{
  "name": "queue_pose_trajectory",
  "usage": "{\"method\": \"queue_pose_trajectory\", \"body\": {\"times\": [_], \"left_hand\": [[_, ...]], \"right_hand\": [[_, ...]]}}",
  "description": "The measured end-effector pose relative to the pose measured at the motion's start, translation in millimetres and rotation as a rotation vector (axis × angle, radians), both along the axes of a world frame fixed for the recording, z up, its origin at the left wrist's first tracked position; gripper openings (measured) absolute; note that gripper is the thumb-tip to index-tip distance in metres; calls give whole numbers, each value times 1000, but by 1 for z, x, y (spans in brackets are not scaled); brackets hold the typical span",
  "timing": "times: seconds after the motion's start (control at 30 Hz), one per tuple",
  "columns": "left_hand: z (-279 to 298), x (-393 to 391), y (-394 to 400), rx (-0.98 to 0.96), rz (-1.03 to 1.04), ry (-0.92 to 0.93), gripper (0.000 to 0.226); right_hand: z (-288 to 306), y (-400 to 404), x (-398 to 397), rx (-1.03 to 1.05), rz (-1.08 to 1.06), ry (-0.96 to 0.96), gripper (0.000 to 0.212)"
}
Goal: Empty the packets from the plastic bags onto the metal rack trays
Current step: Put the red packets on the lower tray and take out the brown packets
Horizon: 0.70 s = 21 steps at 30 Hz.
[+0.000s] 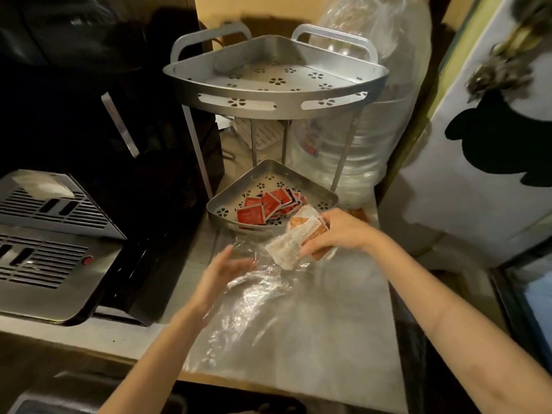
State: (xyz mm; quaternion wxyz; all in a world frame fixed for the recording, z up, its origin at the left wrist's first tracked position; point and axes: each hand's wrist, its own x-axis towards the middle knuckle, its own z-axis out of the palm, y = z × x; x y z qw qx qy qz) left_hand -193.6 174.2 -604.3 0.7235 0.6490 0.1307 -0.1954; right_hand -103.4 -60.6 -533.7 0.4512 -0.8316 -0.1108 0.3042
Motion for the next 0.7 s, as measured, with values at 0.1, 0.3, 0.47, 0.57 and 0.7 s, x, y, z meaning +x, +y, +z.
{"method": "queue_pose_trajectory", "body": {"times": [0.1, 0.3, 0.47, 0.57, 0.7], "left_hand": [[22, 9, 14, -360, -146, -14, 93], [98, 36, 12, -491, -544, -319, 111], [158, 48, 1, -59, -440, -609, 102], [159, 43, -1, -159, -480, -539, 108], [130, 27, -24, -332, -369, -393, 90]], "right_hand": [[21, -16, 2, 119, -148, -25, 30], [67, -34, 0, 334, -418, -147, 28], [112, -45, -7, 418, -517, -297, 22], [133, -51, -7, 483, -604, -358, 20], [138, -56, -7, 562, -670, -320, 18]]}}
